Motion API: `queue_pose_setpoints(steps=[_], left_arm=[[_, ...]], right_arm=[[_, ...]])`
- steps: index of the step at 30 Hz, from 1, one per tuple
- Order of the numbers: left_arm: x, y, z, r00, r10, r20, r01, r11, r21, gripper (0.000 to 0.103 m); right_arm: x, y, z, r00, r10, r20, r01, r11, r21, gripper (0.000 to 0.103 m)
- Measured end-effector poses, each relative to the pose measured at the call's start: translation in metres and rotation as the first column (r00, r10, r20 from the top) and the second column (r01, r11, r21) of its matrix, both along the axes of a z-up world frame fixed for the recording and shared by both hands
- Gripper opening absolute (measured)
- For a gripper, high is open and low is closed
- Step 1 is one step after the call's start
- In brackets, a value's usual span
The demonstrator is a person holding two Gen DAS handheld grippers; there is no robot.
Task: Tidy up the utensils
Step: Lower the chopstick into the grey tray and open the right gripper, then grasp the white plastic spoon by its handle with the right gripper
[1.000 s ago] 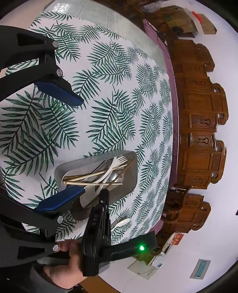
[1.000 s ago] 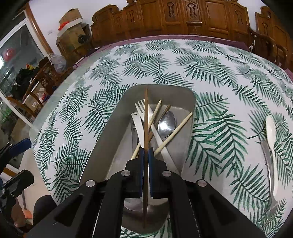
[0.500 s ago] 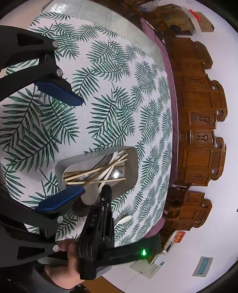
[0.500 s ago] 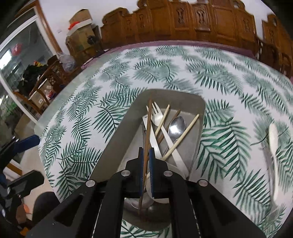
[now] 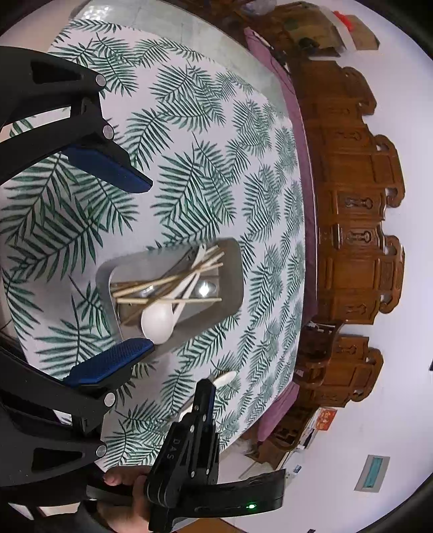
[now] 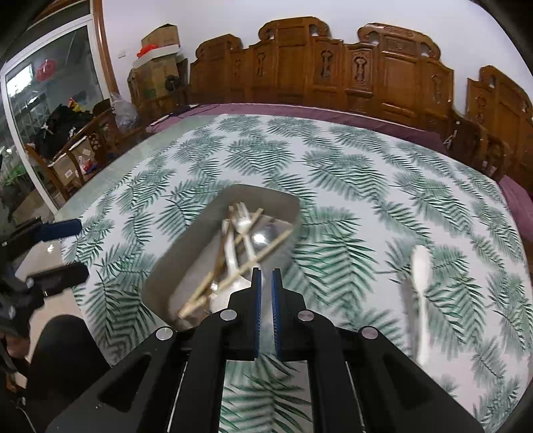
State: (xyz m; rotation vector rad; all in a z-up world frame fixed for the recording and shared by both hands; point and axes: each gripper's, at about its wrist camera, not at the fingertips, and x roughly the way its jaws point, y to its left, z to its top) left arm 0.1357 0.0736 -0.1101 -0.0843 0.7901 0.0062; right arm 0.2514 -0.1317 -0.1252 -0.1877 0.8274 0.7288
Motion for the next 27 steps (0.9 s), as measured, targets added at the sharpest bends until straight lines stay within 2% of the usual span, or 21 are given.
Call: queue_pose_setpoints(steps=[8,14,16,19,27], left_arm=[[0.006,-0.034,0.004,0.999,-0.041,0.017,0.041,0.999,0.001,0.085],[0.014,-0.058,0.000,0.998,-0.069,0.012,0.069,0.998,-0.010,0.085],[0.018,-0.065,-0.002,0.997,-0.075,0.008,0.075,0.997,-0.013,0.085],[0.024,-0.077,-0.007,0.996,-0.088,0.000,0.088,0.996,-0.013,0.085],[0.037,-0.093,-0.016,0.995,-0.099,-0.016,0.098,0.995,-0.018,0.085]], right_arm=[[0.014,-0.075,-0.002,0.995,-0.098,0.018,0.099,0.995,-0.019,0.017],[0.028,-0.118,-0.014,0.988,-0.154,0.017,0.154,0.986,-0.061,0.019],[0.031,-0.127,-0.019,0.986,-0.165,0.011,0.165,0.984,-0.067,0.019],[0.036,-0.137,-0.029,0.985,-0.171,-0.004,0.170,0.983,-0.075,0.026],[0.063,-0.137,-0.064,0.984,-0.167,-0.057,0.160,0.980,-0.115,0.026]])
